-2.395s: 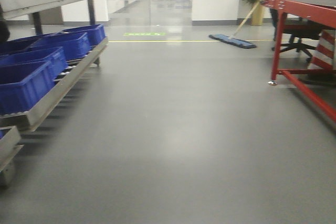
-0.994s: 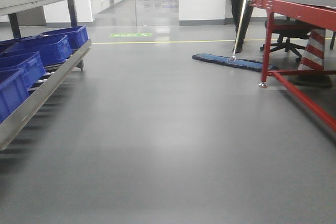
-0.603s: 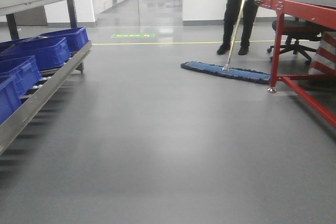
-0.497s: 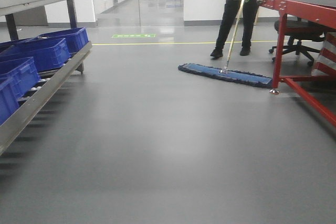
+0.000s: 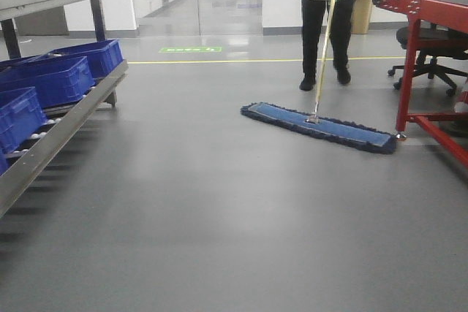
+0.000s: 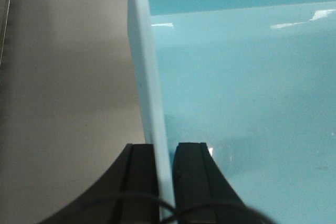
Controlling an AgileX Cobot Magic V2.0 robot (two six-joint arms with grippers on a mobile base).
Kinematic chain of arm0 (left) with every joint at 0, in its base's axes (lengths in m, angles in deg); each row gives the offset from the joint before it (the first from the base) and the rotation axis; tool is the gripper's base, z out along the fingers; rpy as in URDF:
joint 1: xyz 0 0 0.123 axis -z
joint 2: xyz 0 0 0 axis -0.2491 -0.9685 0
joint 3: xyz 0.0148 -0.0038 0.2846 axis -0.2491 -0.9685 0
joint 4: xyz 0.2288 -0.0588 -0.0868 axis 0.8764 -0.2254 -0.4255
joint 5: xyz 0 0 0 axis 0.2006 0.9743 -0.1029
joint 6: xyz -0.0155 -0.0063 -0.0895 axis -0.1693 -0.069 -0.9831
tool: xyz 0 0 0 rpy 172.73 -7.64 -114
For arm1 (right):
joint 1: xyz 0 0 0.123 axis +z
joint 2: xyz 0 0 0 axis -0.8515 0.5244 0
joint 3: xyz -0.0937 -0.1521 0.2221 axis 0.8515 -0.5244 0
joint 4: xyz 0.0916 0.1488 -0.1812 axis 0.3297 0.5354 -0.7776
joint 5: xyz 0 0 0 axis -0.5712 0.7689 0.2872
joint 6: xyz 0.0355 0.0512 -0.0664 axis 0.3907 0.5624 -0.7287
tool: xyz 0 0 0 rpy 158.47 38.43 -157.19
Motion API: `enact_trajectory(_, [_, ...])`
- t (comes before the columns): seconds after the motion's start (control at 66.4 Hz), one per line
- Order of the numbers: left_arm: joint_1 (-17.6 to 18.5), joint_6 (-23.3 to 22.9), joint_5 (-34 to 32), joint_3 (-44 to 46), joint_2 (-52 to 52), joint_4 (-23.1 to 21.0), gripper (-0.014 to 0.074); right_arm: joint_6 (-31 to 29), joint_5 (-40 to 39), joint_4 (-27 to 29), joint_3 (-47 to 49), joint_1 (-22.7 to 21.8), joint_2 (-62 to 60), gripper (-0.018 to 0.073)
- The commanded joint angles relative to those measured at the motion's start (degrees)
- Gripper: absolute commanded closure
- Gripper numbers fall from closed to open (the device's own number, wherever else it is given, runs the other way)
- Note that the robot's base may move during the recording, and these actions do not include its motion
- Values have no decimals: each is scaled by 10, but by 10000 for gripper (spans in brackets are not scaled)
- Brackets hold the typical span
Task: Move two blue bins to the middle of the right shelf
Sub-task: 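Drive the base past the mopping person toward the other rack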
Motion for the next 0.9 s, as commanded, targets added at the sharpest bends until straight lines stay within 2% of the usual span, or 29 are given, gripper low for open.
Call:
enact_trajectory(0.0, [2,8,-19,7,9,-11,707,-7,-27,-4,6,-1,-4,713])
enact_trajectory(0.889, [2,8,-20,7,5,-8,707,-7,-27,-4,6,-1,-4,713])
